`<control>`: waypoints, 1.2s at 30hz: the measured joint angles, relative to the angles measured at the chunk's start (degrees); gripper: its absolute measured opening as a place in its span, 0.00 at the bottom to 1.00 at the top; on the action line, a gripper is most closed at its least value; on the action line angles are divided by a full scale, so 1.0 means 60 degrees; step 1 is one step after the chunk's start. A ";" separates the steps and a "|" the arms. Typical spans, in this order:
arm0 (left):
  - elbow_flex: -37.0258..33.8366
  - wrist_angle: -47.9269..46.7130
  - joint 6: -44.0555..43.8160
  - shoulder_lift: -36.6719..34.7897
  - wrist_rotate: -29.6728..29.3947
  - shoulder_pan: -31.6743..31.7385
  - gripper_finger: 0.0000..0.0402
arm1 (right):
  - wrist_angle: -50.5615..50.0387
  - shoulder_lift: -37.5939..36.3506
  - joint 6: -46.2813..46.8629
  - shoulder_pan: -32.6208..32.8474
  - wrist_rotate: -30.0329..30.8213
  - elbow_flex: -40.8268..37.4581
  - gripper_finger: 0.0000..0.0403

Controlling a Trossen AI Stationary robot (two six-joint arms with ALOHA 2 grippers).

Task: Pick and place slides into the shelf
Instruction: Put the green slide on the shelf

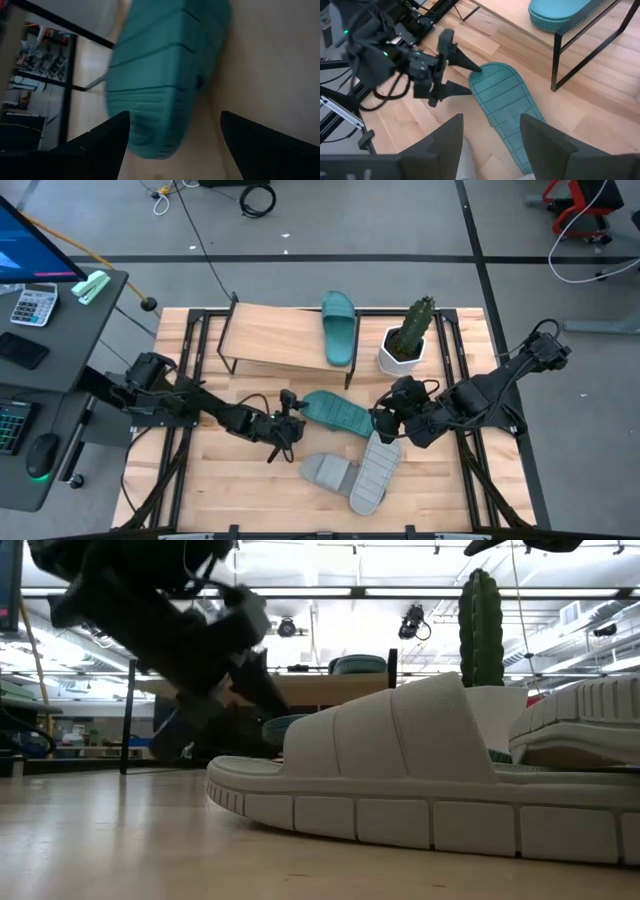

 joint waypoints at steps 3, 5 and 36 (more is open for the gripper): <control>0.0000 0.0122 -0.0026 0.0362 -0.0109 0.0089 0.77 | 0.0000 0.0000 0.0008 0.0000 -0.0001 0.0000 0.50; 0.0000 0.0298 -0.0002 0.0573 -0.0368 0.0145 0.75 | 0.0004 0.0000 0.0050 0.0000 -0.0003 0.0000 0.50; 0.0637 -0.0646 0.1760 -0.0507 -0.2167 -0.0371 0.13 | 0.0002 -0.0007 0.0009 0.0000 0.0068 0.0000 0.47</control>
